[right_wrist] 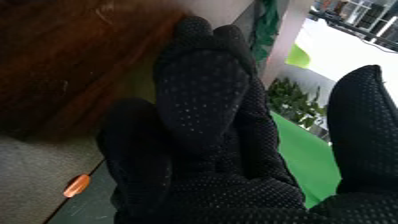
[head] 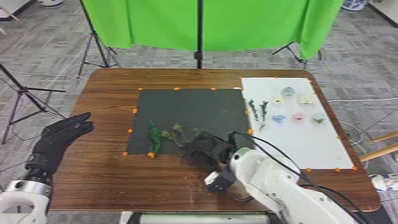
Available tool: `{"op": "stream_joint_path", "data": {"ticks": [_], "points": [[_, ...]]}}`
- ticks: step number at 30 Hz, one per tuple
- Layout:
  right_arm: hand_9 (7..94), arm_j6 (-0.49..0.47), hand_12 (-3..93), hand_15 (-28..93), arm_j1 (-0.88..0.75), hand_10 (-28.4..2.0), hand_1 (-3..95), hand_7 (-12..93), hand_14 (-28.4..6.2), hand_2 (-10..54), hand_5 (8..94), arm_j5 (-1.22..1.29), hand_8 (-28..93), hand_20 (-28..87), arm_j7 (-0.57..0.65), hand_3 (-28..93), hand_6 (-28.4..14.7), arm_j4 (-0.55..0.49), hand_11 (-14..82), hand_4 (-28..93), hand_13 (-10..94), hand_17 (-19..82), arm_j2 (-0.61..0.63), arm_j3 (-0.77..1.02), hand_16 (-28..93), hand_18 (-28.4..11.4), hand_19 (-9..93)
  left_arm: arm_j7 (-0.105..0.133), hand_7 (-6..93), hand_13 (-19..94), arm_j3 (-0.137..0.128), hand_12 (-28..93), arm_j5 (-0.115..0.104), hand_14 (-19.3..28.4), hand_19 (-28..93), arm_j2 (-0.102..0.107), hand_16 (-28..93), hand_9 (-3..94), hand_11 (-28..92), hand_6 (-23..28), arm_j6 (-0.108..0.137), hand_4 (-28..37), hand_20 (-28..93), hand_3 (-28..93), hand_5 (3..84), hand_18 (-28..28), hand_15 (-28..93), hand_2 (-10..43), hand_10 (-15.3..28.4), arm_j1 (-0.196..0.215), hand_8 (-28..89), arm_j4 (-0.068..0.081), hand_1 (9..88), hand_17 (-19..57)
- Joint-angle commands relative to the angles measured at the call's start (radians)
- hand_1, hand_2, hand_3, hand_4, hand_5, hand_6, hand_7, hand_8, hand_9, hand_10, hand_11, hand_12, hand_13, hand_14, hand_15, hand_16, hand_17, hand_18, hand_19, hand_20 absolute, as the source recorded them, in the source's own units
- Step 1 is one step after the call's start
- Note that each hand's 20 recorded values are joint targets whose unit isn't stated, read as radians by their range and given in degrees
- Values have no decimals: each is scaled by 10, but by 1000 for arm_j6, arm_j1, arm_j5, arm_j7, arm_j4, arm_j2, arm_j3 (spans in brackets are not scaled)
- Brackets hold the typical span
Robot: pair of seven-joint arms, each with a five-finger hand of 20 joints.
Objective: Arrange flowers
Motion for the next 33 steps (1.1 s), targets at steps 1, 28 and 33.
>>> {"op": "stream_joint_path", "data": {"ticks": [1, 28, 33], "points": [[743, 5, 113, 517, -12, -167, 226, 133, -45, 65, 704, -12, -74, 484, 2, 563, -40, 14, 97, -123, 937, 648, -2, 2, 288, -156, 932, -6, 95, 369, 2, 114, 5, 185, 112, -17, 10, 449, 167, 58, -12, -153, 219, 652, 480, 135, 145, -11, 146, 7, -52, 7, 289, 117], [858, 10, 304, 579, 184, -138, 271, 159, -33, -95, 771, -647, -71, 607, 209, 570, -49, 141, 410, -148, 935, 647, 148, 130, 354, -162, 932, -7, 95, 370, -9, 114, 5, 185, 113, -18, 10, 450, 168, 59, -3, -153, 219, 654, 480, 135, 148, -13, 147, 24, -52, -7, 290, 116], [860, -15, 304, 584, 209, -140, 269, 156, -31, -95, 775, -670, -70, 614, 216, 570, -52, 177, 416, -144, 937, 652, 143, 89, 354, -160, 932, -9, 95, 370, -13, 114, 9, 185, 114, -23, 10, 449, 167, 58, -9, -152, 219, 654, 479, 135, 147, -13, 147, 23, -52, -7, 289, 116]]}}
